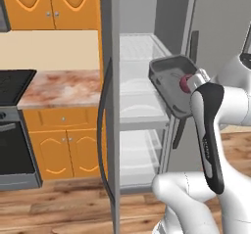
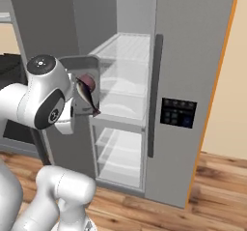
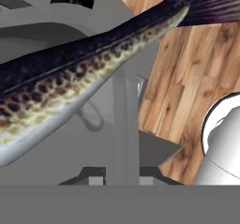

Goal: Place the tupperware containing the fish and onion meal in the microwave. Close the microwave door and press the start button to reheat the meal.

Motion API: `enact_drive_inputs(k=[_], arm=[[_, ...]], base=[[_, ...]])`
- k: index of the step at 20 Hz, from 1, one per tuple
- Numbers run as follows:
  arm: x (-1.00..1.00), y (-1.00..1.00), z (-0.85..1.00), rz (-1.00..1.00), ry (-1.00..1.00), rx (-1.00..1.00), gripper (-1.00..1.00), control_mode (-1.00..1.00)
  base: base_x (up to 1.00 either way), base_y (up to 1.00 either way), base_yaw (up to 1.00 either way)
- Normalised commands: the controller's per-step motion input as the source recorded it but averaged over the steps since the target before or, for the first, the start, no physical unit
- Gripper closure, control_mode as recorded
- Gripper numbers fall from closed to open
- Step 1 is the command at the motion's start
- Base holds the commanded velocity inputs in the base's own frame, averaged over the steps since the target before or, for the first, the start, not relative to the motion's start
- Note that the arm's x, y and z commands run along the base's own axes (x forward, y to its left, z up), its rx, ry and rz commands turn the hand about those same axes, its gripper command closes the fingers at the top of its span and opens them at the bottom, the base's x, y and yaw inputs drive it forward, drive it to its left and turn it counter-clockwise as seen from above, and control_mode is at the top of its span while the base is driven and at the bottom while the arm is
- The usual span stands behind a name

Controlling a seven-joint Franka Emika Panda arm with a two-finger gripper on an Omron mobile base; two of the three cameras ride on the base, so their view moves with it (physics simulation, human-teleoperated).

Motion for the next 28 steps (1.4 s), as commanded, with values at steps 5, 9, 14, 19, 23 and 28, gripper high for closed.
enact_drive_inputs(k=[5, 9, 14, 19, 23, 28], arm=[[0.0, 0.0, 0.0, 0.0, 0.0, 0.0, 1.0, 1.0], [0.0, 0.0, 0.0, 0.0, 0.0, 0.0, 1.0, 1.0], [0.0, 0.0, 0.0, 0.0, 0.0, 0.0, 1.0, 1.0], [0.0, 0.0, 0.0, 0.0, 0.0, 0.0, 1.0, 1.0], [0.0, 0.0, 0.0, 0.0, 0.0, 0.0, 1.0, 1.0], [0.0, 0.0, 0.0, 0.0, 0.0, 0.0, 1.0, 1.0]], base=[[-0.15, -1.0, 0.02], [0.03, -0.99, 0.02], [0.37, -0.86, 0.0], [0.3, -0.52, 0.2], [0.03, -0.39, 0.55], [0.0, -0.18, 0.73]])
